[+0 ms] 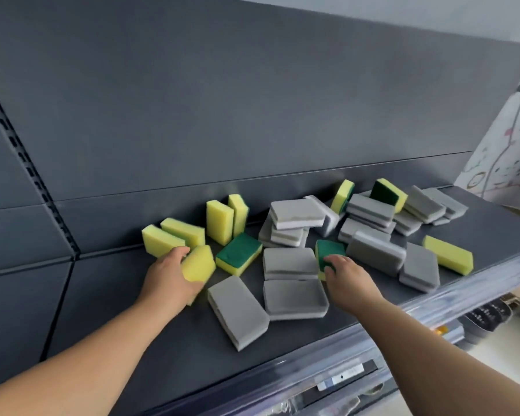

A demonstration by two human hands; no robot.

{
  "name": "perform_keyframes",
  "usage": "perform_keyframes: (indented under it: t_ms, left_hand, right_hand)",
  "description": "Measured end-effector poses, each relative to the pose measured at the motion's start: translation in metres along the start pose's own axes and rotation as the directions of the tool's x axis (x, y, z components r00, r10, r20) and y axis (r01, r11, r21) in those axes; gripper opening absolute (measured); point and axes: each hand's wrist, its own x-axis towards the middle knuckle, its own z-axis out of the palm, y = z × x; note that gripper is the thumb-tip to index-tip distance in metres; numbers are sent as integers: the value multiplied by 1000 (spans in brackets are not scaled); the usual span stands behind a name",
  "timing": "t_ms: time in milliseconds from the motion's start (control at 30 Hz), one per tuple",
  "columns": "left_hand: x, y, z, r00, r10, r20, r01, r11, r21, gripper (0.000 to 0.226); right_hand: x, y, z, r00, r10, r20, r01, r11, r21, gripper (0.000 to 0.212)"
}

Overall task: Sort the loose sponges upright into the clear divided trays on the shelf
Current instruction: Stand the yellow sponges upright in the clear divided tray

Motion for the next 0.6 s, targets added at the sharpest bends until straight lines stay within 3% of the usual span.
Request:
perform_keyframes:
  t_ms: [200, 367, 500, 600]
  left_hand:
    - [-31, 51, 3, 971, -42, -236, 13, 992, -123, 56]
    - [-57, 108, 42, 979, -3, -203, -43, 975, -220, 54]
    - [-68, 125, 64, 977, -56, -206, -5, 959, -284, 51]
    - [-75, 129, 71, 972, -109, -207, 35, 943, -332, 52]
  right_hand:
    - [-2, 46, -7, 999, 35, -12, -36, 997, -71, 38]
    - [5, 53, -18, 977, -169, -127, 162, 985, -60, 44]
    - [22, 51, -15, 918, -391, 67, 396, 913, -102, 55]
    - [33, 54, -6, 915, -356, 191, 386, 909, -155, 49]
